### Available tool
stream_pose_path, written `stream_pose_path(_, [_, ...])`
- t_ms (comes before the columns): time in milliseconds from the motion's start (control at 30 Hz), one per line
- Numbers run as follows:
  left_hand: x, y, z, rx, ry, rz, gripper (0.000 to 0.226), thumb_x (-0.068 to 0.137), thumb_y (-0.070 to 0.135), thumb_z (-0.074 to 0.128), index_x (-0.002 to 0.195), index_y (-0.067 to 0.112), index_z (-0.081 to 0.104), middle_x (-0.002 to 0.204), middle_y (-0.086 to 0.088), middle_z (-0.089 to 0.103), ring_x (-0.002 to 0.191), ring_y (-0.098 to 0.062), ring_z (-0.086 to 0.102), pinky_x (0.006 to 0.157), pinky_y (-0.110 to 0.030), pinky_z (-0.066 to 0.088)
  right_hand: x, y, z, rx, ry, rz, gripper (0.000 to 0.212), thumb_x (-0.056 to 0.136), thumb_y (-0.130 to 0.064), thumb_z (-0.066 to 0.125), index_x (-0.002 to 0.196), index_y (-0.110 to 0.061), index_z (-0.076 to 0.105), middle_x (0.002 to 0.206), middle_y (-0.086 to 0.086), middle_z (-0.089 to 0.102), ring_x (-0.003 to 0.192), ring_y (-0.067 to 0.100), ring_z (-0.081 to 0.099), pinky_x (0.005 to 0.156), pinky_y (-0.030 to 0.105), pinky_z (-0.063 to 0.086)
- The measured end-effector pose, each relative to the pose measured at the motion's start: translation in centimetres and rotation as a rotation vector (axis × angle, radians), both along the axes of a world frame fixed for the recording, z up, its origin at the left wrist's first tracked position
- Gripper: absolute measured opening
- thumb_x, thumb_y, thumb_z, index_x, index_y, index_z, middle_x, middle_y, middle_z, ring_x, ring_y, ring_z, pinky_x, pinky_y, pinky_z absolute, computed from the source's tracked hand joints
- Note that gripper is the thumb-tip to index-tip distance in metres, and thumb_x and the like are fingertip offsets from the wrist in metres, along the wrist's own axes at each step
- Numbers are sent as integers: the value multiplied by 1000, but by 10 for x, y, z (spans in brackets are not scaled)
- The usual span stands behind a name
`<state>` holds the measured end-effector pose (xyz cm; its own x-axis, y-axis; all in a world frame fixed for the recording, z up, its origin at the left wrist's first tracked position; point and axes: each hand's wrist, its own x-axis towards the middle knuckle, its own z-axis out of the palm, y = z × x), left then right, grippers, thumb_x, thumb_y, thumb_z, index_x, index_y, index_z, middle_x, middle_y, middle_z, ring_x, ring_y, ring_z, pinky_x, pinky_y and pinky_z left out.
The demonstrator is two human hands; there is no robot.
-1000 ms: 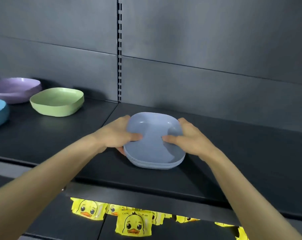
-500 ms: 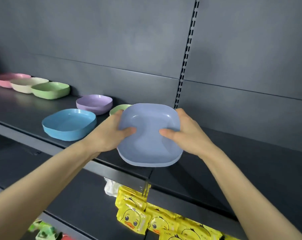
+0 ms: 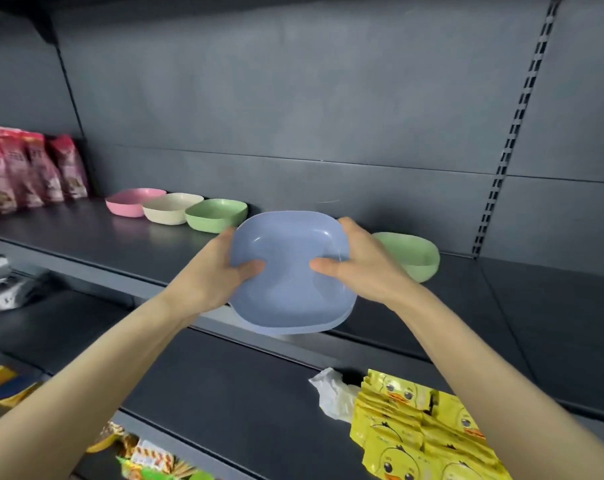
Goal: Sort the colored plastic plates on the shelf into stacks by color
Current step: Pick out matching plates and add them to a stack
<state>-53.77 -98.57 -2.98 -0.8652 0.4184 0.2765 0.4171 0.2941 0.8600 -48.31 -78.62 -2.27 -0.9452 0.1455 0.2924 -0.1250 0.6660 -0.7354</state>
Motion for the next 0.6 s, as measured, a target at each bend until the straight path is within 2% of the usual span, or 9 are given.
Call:
stream_pose_path(67, [-23,-14,1,-6,15,8,34,89,9,59,118,25,53,104,12,66,93,-1,63,71,-22,51,-20,-14,1,-18,-19,-19,33,83,-25,65,110,-18,49,124,1,50,100,16,55,63,20,41])
stream_pose_path(133, [-49,-23,0,-22,20,17,35,88,11,60,120,25,54,104,11,68,95,-6,65,71,-24,51,-41,-25,3,-10,-47,-42,34,83,-26,65,110,-14,48,116,1,55,99,18,55,62,21,41])
stream_pose_path(233, [-86,-29,-1,-44,7,50,42,86,16,63,125,22,51,106,5,68,94,-13,66,70,-31,57,-75,-32,3,-3,-91,-80,37,82,-28,67,110,-11,49,106,1,58,94,17,57,73,29,47])
stream_pose_path(367, [-131,-29,-2,-30,11,68,55,83,14,68,130,16,41,111,-1,61,90,-18,66,61,-34,59,-125,-29,-2,-94,-181,-140,33,84,-28,66,110,-14,51,90,-7,55,71,3,47,70,32,52])
stream_pose_path(400, [-142,-29,-3,-20,17,56,60,82,14,69,133,16,37,116,0,57,90,-18,65,62,-35,58,-137,-28,-2,-112,-203,-154,33,84,-28,66,110,-14,51,87,-7,55,66,4,48,66,29,53])
stream_pose_path(433, [-152,-29,-4,-18,28,36,66,81,14,71,135,16,34,121,1,53,90,-17,65,65,-34,58,-149,-26,-3,-127,-225,-164,32,85,-27,66,109,-13,50,83,-7,54,60,5,50,54,21,51])
stream_pose_path(500, [-173,-31,-8,-70,77,-25,73,78,20,74,137,21,32,126,7,46,92,-6,62,72,-27,56,-170,-24,-6,-164,-282,-173,27,86,-22,64,105,-13,47,72,-3,49,38,2,48,31,13,33])
stream_pose_path(533, [-183,-32,-10,-110,101,-63,74,75,27,77,135,26,34,128,10,45,95,-1,60,76,-24,54,-181,-24,-6,-185,-312,-172,25,87,-19,63,104,-13,45,70,-2,47,31,3,45,29,10,27])
stream_pose_path(600, [-203,-32,-14,-169,114,-123,80,60,48,80,128,32,41,130,12,44,101,1,59,84,-26,53,-202,-23,-8,-193,-346,-153,25,86,-14,63,103,-11,45,75,1,50,42,7,51,33,11,32])
